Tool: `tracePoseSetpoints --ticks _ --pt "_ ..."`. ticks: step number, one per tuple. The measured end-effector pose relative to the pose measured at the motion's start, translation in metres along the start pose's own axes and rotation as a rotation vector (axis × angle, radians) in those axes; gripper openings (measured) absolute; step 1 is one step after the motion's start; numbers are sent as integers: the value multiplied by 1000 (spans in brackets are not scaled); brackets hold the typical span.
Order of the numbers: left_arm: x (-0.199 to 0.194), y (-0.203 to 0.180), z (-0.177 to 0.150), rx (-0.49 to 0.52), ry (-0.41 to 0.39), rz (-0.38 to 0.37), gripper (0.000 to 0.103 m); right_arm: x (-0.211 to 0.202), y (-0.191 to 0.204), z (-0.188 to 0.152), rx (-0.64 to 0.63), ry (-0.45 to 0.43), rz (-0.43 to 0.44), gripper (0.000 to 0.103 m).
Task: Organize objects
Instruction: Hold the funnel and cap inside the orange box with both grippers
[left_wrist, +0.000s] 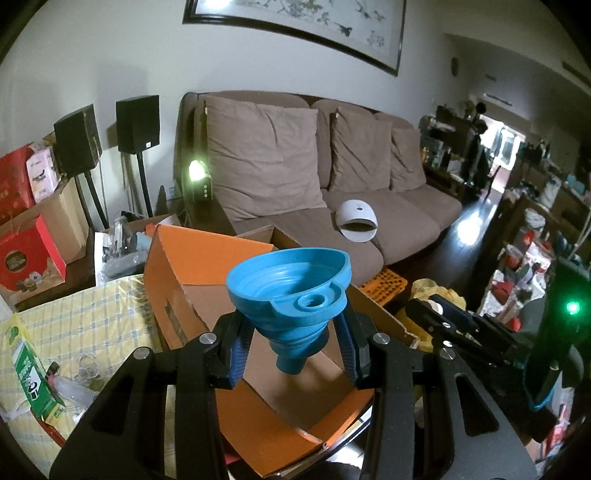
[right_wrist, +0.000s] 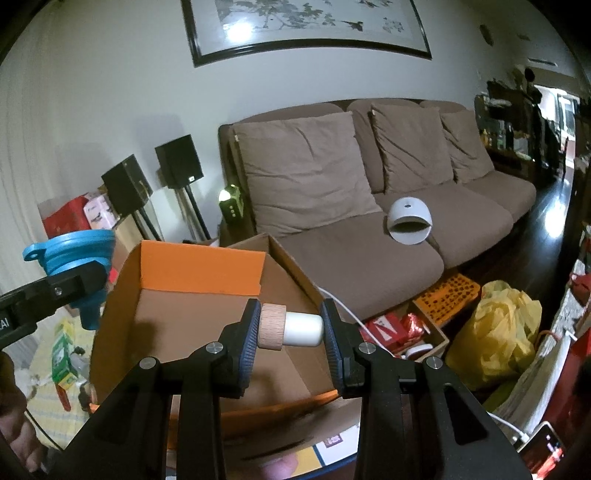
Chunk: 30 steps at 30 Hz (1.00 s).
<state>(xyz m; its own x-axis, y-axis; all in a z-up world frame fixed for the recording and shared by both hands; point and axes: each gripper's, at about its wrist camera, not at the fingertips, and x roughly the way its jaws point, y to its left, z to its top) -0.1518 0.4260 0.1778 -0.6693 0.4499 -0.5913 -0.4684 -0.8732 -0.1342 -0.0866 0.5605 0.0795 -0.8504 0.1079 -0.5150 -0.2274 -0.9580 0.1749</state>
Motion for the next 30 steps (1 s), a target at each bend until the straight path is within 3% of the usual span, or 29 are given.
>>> tracePoseSetpoints --ticks 14,30 --pt "-23 24 4 -19 -20 54 39 8 18 -4 -35 21 38 33" --pt "-8 22 -4 -45 21 12 39 18 25 -8 -45 53 59 33"
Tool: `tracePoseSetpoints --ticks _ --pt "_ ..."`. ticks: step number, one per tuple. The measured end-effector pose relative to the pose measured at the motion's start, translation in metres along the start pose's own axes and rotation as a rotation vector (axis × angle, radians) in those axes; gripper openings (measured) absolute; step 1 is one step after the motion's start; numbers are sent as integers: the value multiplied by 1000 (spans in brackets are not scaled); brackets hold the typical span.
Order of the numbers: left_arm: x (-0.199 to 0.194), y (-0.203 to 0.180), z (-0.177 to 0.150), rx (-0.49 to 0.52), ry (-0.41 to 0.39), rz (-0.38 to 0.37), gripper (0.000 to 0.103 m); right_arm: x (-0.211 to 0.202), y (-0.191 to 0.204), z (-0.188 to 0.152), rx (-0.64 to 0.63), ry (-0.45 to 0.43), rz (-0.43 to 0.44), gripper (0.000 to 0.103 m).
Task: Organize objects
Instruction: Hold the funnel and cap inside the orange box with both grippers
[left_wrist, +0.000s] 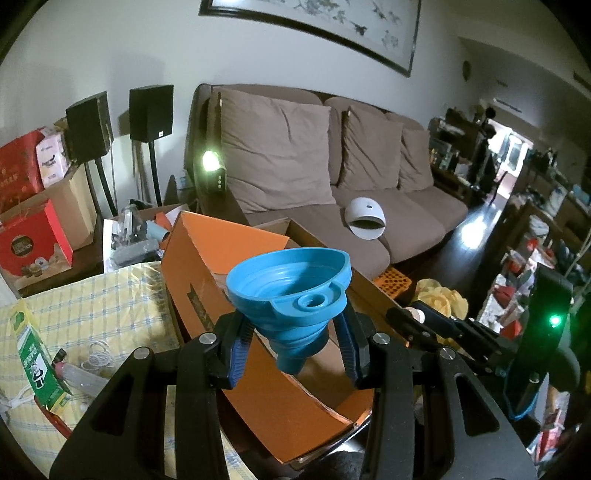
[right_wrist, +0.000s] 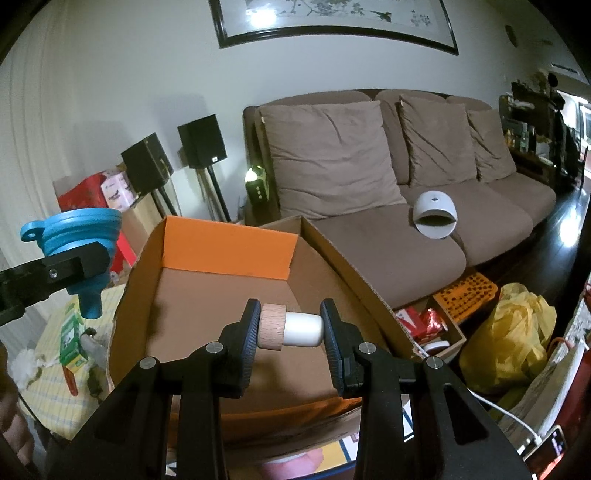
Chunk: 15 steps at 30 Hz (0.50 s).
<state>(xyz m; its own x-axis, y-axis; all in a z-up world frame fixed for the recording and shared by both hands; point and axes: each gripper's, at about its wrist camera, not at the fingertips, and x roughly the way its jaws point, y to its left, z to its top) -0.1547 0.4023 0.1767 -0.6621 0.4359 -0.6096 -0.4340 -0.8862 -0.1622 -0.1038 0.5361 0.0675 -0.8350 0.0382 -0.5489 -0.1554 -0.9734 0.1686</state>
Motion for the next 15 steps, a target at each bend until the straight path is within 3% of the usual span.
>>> tracePoseSetpoints --ticks 15 --pt "5 -8 -2 9 12 -15 39 1 -6 -2 12 7 5 33"
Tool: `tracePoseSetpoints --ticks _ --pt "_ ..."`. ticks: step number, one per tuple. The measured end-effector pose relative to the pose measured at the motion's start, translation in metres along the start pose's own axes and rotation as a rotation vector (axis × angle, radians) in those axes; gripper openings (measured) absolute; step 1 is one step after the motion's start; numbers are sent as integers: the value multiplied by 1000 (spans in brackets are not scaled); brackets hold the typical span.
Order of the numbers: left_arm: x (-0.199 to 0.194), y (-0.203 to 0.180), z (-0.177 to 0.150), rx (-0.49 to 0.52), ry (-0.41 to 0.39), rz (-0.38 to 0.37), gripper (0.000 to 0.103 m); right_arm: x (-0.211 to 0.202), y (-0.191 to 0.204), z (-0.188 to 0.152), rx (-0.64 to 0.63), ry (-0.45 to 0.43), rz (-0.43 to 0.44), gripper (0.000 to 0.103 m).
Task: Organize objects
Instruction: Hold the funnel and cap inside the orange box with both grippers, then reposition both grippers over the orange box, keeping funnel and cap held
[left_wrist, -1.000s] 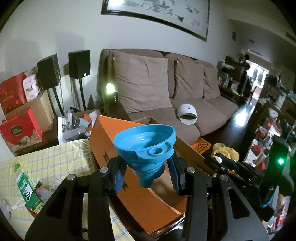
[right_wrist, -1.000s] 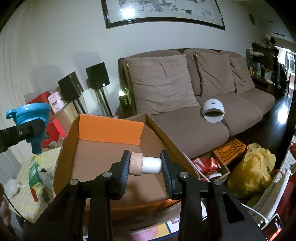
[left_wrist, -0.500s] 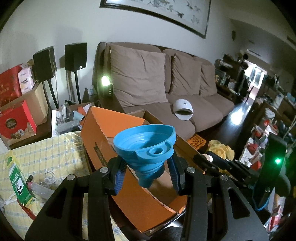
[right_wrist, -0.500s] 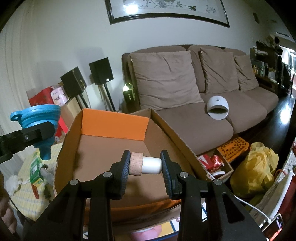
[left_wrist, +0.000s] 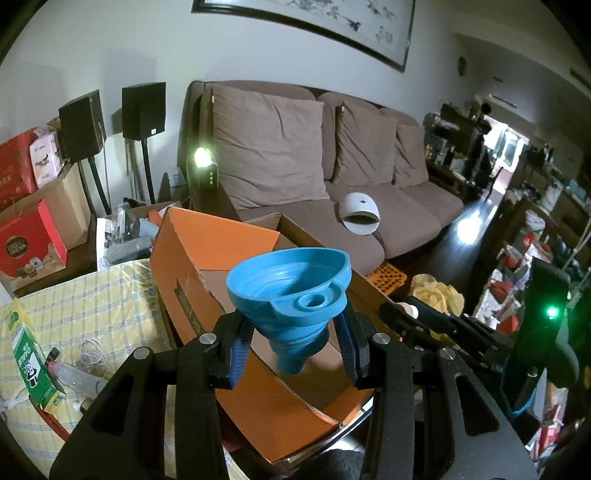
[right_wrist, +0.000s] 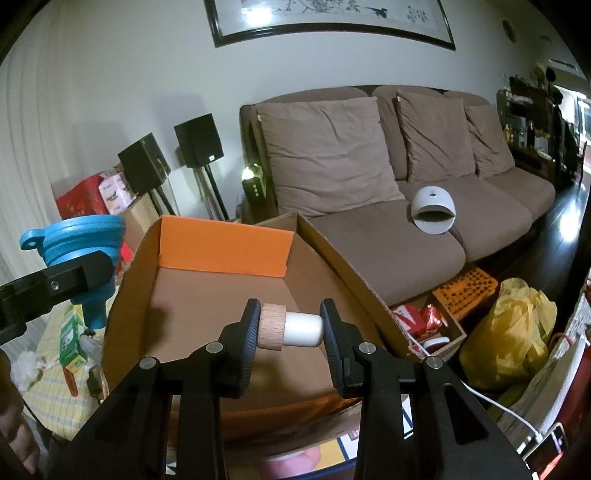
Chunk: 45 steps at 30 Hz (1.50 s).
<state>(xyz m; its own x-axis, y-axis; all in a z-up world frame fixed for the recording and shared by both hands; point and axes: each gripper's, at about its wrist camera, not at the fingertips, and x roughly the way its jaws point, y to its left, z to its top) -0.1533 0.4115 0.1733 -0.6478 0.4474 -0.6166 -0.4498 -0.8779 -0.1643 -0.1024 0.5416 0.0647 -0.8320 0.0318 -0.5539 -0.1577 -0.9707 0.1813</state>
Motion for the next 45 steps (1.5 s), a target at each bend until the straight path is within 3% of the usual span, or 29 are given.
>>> tracePoseSetpoints --ticks 34,45 --pt "15 1 -8 27 37 31 39 8 3 -1 -9 33 13 33" --pt "18 -2 -10 43 50 33 39 16 -12 -6 33 52 -3 33"
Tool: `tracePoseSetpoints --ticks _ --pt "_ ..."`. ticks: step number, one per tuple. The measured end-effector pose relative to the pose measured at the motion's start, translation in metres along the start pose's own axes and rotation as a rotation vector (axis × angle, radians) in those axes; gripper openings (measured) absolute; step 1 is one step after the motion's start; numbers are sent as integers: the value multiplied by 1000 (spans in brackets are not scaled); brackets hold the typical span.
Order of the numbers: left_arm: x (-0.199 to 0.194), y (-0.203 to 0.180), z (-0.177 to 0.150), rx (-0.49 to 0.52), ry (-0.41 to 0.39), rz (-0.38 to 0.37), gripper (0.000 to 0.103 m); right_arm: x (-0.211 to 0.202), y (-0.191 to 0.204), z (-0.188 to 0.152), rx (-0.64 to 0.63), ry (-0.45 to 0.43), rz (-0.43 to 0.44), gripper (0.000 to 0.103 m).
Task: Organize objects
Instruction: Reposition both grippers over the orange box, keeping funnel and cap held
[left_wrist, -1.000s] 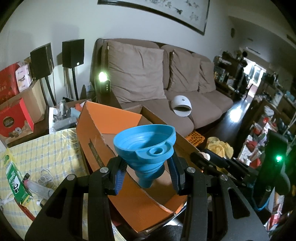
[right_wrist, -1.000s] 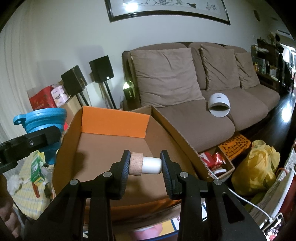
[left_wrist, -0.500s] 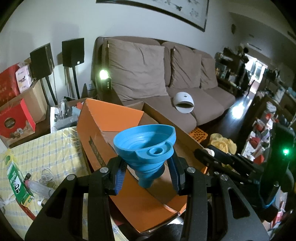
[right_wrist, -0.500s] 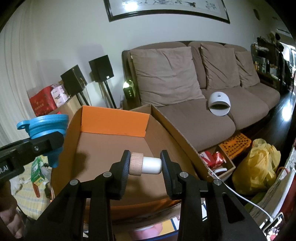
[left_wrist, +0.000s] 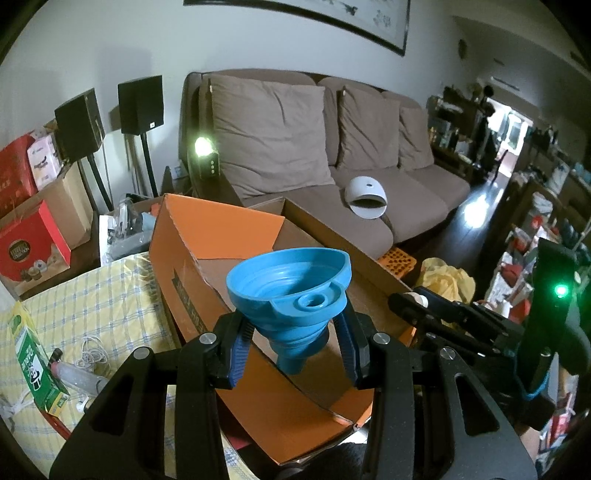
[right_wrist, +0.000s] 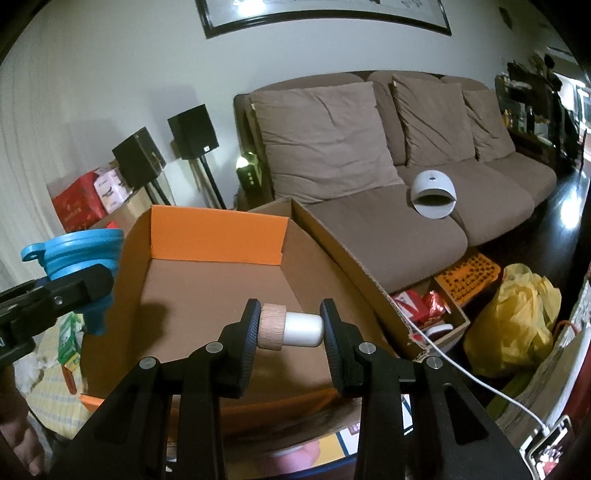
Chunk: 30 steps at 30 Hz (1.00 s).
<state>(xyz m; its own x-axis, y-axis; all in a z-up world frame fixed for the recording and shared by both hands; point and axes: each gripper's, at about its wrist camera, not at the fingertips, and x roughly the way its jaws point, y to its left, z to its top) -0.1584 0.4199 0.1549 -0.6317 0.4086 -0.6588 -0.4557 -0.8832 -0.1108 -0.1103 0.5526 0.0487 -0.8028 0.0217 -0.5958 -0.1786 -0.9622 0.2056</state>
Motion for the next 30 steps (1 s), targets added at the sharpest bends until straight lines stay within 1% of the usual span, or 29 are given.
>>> tracePoseSetpoints --ticks 5,16,19,28,30 --pt "1 -1 -1 4 21 -26 39 6 -3 -2 10 16 -3 33" --pt "11 -5 -9 9 48 -33 39 8 -6 -4 14 22 2 33" --pt "13 -5 -11 -5 68 -62 39 8 -7 -4 17 22 1 33" --pt "13 -8 -12 9 62 -48 39 10 -5 -6 7 31 11 33" --pt "11 -13 -11 38 44 -19 39 10 -5 -6 7 30 14 33"
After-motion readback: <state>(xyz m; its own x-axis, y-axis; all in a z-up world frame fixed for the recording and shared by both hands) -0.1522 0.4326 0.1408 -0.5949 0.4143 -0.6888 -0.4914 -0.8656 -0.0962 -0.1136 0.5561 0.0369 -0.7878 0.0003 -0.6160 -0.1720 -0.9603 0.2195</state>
